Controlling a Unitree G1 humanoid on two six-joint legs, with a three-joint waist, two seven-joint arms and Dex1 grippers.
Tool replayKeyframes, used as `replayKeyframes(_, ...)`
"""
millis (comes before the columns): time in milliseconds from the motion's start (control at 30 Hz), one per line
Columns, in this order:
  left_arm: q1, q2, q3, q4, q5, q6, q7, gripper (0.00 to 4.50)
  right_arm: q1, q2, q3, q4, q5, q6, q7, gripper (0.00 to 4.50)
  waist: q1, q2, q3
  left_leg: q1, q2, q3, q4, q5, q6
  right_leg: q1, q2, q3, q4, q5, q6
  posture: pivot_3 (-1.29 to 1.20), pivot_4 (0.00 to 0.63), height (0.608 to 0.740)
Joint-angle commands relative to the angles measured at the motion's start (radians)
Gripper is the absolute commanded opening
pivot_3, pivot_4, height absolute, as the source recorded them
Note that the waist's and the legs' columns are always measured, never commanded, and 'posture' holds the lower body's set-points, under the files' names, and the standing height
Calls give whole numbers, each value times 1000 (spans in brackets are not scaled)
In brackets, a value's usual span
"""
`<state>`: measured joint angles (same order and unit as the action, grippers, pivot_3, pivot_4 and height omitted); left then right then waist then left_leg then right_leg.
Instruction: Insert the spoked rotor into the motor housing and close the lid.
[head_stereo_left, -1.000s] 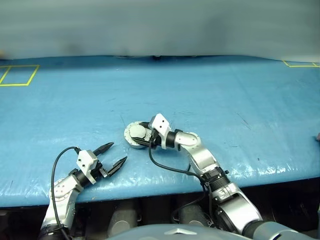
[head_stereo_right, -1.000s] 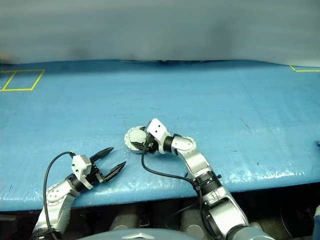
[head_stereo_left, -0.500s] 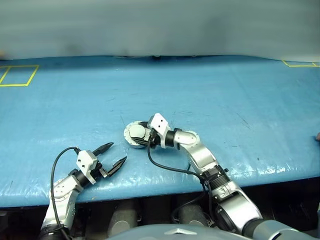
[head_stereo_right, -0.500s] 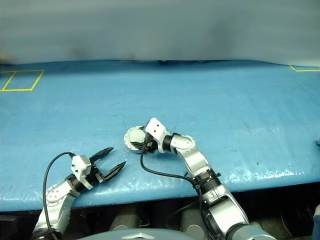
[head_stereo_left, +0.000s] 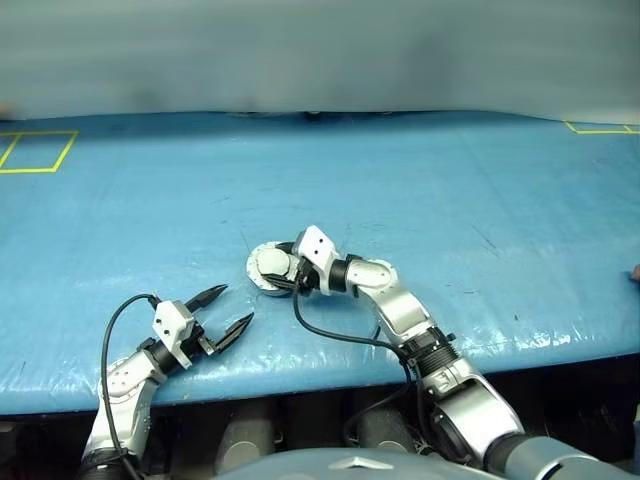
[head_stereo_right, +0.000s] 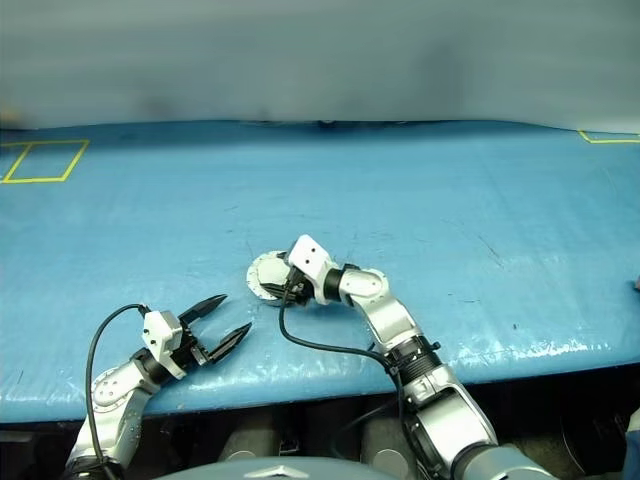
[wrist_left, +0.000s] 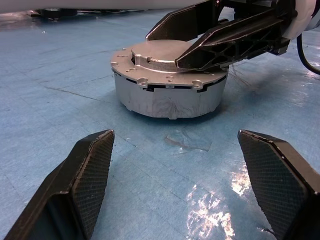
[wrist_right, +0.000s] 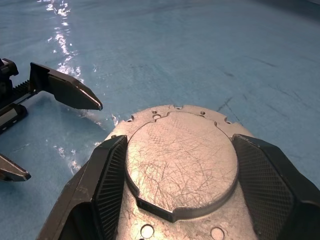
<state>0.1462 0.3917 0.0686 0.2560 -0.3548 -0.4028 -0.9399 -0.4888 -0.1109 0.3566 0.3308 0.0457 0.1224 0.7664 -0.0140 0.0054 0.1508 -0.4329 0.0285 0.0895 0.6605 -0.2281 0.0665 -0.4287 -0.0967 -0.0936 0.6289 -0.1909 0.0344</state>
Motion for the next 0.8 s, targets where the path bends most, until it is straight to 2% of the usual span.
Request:
replayKeyframes(33, 8, 2, 6, 14, 1, 4, -3, 4220, -9, -19, -19, 10, -7, 20, -4, 2985, 0, 0, 0, 0, 0, 0, 0, 0, 0, 0, 0, 0, 0, 0, 0, 0, 150, 740)
replayKeyframes(600, 12, 2, 3, 11, 6, 3, -2, 4220, -28, -33, -9, 43, -9, 15, 38, 2985, 1, 0, 0, 0, 0, 0, 0, 0, 0, 0, 0, 0, 0, 0, 0, 0, 150, 740)
replayKeyframes(800, 12, 2, 1, 4, 7, 5, 0, 4220, -35, -30, -2, 61, -35, 10, 7, 2985, 1, 0, 0, 0, 0, 0, 0, 0, 0, 0, -1, 0, 0, 0, 0, 0, 150, 740)
